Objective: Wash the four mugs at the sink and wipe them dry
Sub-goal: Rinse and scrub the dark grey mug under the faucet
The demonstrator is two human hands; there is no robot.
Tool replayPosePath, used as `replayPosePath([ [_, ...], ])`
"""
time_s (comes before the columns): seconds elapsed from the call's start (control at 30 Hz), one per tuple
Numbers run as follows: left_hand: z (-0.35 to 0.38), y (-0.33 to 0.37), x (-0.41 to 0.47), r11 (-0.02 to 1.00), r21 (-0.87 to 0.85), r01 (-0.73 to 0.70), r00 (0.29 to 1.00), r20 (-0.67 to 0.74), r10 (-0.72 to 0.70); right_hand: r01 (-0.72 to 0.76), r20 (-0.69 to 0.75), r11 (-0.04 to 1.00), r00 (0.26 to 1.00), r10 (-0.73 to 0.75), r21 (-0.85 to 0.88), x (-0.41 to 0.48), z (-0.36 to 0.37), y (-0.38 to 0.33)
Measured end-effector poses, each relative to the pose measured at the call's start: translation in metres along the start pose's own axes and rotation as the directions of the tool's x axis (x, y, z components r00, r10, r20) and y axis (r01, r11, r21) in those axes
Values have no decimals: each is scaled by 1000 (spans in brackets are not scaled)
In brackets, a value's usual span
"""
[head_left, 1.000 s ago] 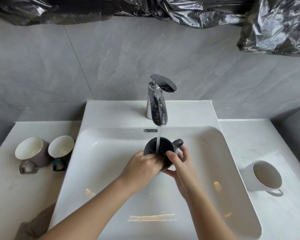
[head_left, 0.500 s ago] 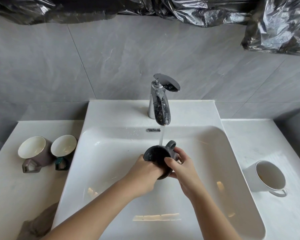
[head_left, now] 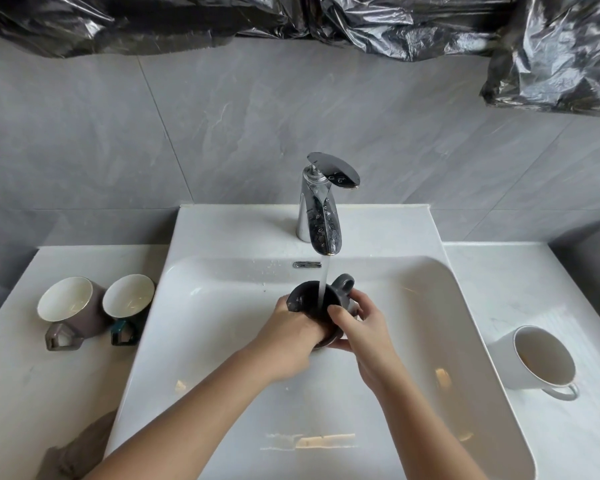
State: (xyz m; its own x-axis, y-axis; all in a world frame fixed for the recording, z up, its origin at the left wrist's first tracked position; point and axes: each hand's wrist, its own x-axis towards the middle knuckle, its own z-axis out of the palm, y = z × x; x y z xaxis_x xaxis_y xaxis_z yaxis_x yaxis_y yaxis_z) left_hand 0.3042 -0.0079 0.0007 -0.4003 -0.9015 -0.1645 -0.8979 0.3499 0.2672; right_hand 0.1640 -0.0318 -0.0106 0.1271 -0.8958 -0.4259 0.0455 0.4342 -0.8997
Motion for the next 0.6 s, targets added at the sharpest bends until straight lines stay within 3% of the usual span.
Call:
replayPosePath([
  [0.1, 8, -5, -3, 999, -9, 39, 995, -91, -40, -1, 19, 1000, 1000, 1, 21, -2, -2, 1],
  [0.2, 17, -15, -2, 968, 246, -43, 966, -238, 103, 5, 28, 999, 1000, -6, 53, -5, -1, 4],
  [0.27, 25, -18, -2, 971, 235, -36, 935, -336, 116, 33, 20, 999, 999, -33, 12, -5, 0, 6],
  [0.37, 31, -6, -9, 993, -20, -117, 884, -459, 95, 83, 64, 997, 995, -82, -8, -4, 3, 5],
  [0.47, 30, 4, -15, 947, -320, -17, 878, -458, -139, 127, 57, 991, 990, -129, 40, -2, 1, 7],
  [0.53, 30, 8, -18, 815, -575, 64, 892, -334, -305, 108, 84, 986, 989, -119, 129, 1, -4, 9],
  [0.6, 31, 10, -20, 591, -803, 81, 902, -192, -386, 60, 146, 977, 985, -91, 204, 3, -7, 10],
])
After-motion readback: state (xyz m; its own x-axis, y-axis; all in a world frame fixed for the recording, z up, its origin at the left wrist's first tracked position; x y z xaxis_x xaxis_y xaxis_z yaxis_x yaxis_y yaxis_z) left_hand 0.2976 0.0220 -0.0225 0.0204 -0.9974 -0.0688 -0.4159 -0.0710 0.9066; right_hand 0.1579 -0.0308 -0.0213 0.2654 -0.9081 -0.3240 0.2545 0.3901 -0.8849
